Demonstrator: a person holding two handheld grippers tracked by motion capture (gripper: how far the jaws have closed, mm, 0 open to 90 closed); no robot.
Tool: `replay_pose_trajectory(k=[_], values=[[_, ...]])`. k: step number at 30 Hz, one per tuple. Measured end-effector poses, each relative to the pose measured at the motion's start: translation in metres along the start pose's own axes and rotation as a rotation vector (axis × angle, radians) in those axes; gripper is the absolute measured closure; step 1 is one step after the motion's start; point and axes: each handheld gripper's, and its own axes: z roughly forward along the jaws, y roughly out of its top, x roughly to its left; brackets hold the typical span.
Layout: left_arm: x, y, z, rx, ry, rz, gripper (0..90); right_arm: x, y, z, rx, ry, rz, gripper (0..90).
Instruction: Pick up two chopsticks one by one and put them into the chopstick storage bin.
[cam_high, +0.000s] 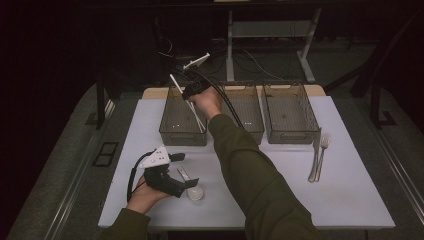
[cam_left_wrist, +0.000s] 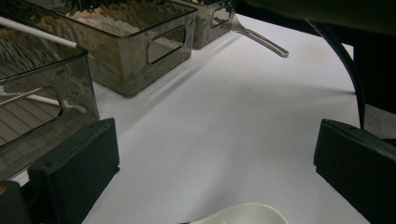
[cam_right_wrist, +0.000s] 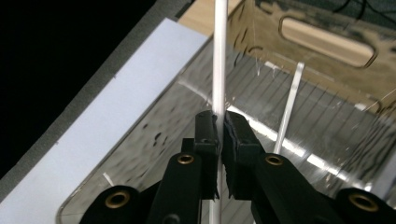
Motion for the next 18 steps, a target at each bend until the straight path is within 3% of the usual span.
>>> replay_pose_trajectory(k=[14,18], values=[[0.0,0.0,0.0,0.005,-0.002,0.004,0.0,0.001,-0.02,0.034,0.073,-0.022,0.008,82.9],[-0.001,0.0,0.0,0.006,-0.002,0.005,0.0,0.0,-0.021,0.034,0.069,-0.03,-0.003,73.0]])
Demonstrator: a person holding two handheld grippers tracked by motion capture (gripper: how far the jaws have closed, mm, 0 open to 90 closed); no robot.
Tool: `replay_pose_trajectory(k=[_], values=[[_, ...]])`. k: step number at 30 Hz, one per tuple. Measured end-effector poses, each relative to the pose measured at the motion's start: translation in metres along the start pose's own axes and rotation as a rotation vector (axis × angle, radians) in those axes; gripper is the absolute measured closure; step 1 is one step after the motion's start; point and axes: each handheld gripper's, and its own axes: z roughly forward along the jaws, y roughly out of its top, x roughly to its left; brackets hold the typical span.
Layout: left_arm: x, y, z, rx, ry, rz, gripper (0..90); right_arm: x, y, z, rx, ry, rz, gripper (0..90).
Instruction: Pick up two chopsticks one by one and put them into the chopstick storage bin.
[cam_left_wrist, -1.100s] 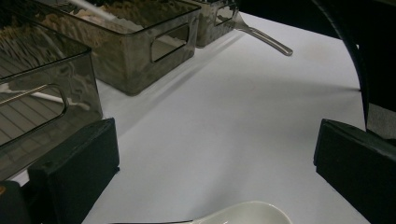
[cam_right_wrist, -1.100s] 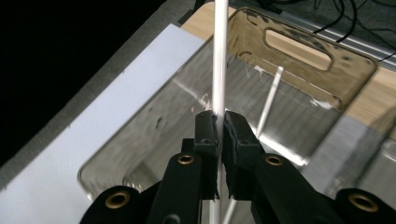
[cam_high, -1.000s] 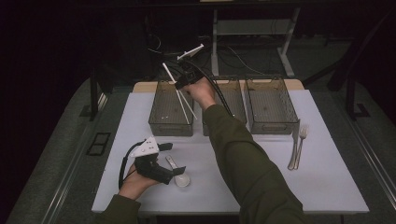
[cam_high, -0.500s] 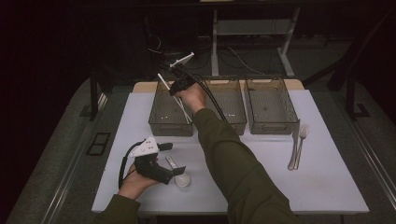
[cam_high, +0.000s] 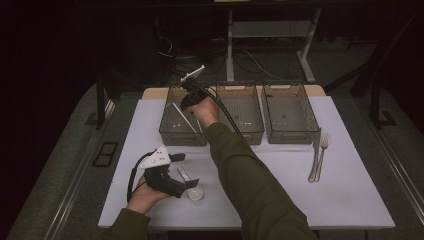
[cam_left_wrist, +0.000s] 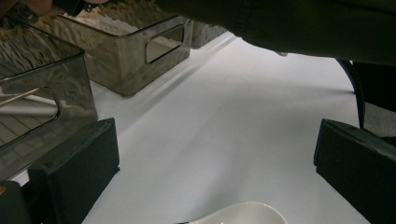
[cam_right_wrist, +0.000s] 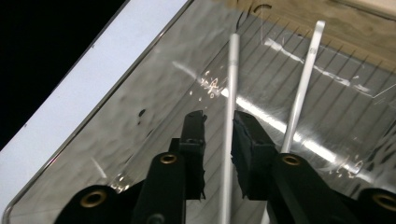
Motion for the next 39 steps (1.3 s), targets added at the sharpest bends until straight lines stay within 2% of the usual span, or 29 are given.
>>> replay_pose_trajectory(k=[7,14,21,26,31,39], values=[[0.0,0.0,0.001,0.003,0.003,0.001,0.0,-0.004,-0.002,-0.021,-0.044,0.01,-0.055,61.6],[-0.001,0.0,0.002,0.011,0.006,0.006,0.0,-0.007,-0.014,-0.057,-0.098,0.025,-0.152,47.3],[-0.001,-0.001,0.003,0.019,0.01,0.004,0.0,-0.019,-0.031,-0.09,-0.15,0.057,-0.194,40.9],[0.0,-0.002,0.002,0.025,0.017,0.003,0.0,-0.025,-0.053,-0.112,-0.185,0.079,-0.237,36.8],[0.0,-0.002,0.002,0.034,0.022,0.006,0.0,-0.031,-0.077,-0.132,-0.213,0.079,-0.283,34.4],[0.0,-0.002,0.004,0.049,0.029,0.002,0.0,-0.048,-0.124,-0.164,-0.276,0.101,-0.289,30.5]])
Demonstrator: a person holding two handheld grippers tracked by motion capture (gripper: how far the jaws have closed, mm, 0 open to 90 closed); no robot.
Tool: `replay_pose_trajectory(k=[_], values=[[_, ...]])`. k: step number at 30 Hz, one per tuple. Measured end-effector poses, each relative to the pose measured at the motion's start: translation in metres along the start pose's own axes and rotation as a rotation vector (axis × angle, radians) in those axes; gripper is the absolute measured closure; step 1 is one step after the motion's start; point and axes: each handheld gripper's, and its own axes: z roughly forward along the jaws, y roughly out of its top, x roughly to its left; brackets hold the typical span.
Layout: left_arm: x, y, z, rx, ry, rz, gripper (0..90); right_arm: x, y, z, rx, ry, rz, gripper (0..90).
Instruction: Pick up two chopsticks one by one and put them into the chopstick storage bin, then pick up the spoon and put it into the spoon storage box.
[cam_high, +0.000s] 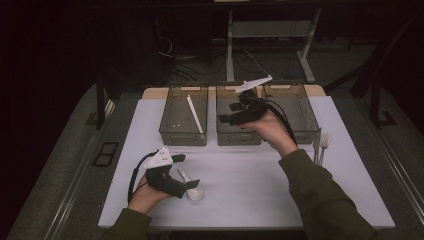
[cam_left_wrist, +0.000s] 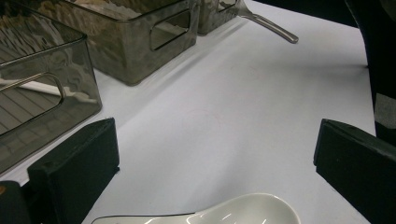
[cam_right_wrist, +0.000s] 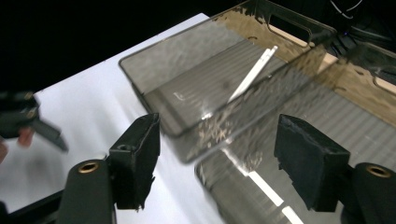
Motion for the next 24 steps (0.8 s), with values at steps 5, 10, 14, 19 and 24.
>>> replay_pose_trajectory(k=[5,10,14,19,24], values=[[0.0,0.0,0.001,0.008,0.007,0.002,0.0,-0.001,-0.028,-0.026,-0.024,-0.014,-0.002,28.5],[0.0,0.0,0.002,0.012,0.012,-0.003,0.0,-0.003,-0.052,-0.046,-0.055,-0.009,0.022,25.9],[0.0,0.0,0.002,0.012,0.016,-0.002,0.0,-0.002,-0.069,-0.057,-0.077,-0.015,0.026,23.2],[0.0,0.0,0.001,0.011,0.023,0.002,0.0,0.001,-0.09,-0.069,-0.095,-0.023,0.013,19.2],[0.001,0.0,0.0,0.0,0.026,-0.014,0.0,0.0,-0.114,-0.078,-0.126,-0.036,0.035,19.0]])
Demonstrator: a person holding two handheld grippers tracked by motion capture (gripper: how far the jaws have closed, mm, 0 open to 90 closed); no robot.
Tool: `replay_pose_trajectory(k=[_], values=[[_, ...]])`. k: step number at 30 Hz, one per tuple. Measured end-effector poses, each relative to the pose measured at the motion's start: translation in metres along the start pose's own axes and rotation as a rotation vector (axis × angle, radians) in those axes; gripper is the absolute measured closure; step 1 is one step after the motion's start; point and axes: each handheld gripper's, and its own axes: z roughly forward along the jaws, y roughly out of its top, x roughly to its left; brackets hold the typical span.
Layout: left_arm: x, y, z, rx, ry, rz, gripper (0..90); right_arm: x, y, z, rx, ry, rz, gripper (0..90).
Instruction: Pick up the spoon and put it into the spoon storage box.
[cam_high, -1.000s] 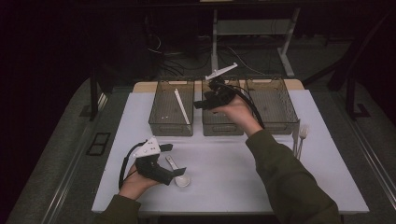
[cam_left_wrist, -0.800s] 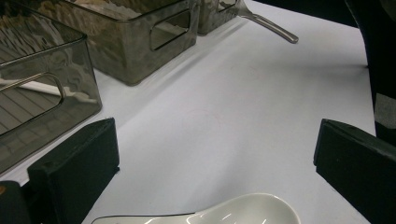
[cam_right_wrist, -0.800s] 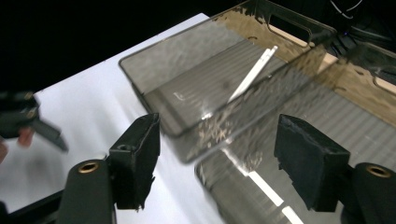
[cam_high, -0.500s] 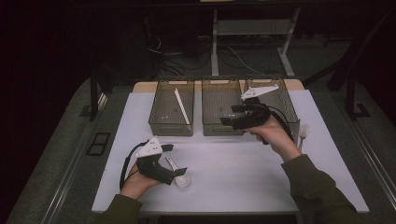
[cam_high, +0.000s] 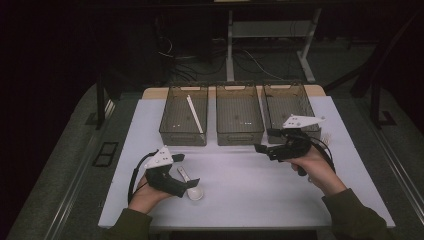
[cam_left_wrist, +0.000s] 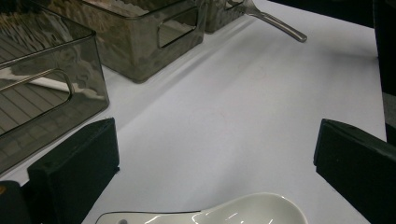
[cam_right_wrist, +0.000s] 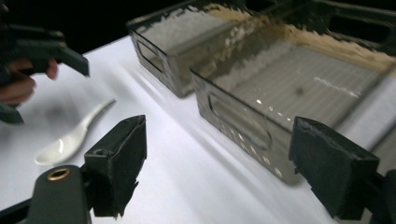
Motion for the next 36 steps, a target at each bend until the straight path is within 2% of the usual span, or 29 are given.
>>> replay_pose_trajectory(k=[3,7,13,16,20,26,28,31,32,36], values=[[0.0,-0.001,-0.002,0.002,0.005,0.001,0.0,-0.001,-0.012,-0.008,-0.003,-0.034,-0.006,18.6],[0.0,-0.002,-0.004,0.002,0.011,0.001,0.0,-0.003,-0.032,-0.021,-0.016,-0.063,0.017,18.6],[0.001,-0.002,-0.004,0.005,0.016,0.003,0.0,-0.007,-0.061,-0.044,-0.029,-0.077,0.015,18.1],[0.001,-0.001,-0.004,0.011,0.02,0.006,0.0,-0.01,-0.076,-0.055,-0.031,-0.099,0.023,18.1],[0.001,-0.002,-0.003,0.009,0.021,-0.001,0.0,-0.013,-0.092,-0.064,-0.045,-0.127,0.066,18.1],[0.002,-0.003,-0.007,0.021,0.035,-0.003,4.3,-0.012,-0.112,-0.072,-0.026,-0.156,0.053,18.1],[0.002,-0.003,-0.009,0.028,0.046,-0.001,10.3,-0.01,-0.116,-0.074,-0.021,-0.149,0.049,18.1],[0.002,-0.003,-0.011,0.046,0.048,0.007,25.5,-0.007,-0.119,-0.077,-0.017,-0.138,0.056,18.1],[0.002,-0.003,-0.012,0.048,0.049,0.002,34.4,-0.007,-0.12,-0.077,-0.02,-0.137,0.052,18.1],[0.004,-0.004,-0.015,0.077,0.025,-0.002,59.8,-0.008,-0.119,-0.076,-0.02,-0.134,0.057,18.1]])
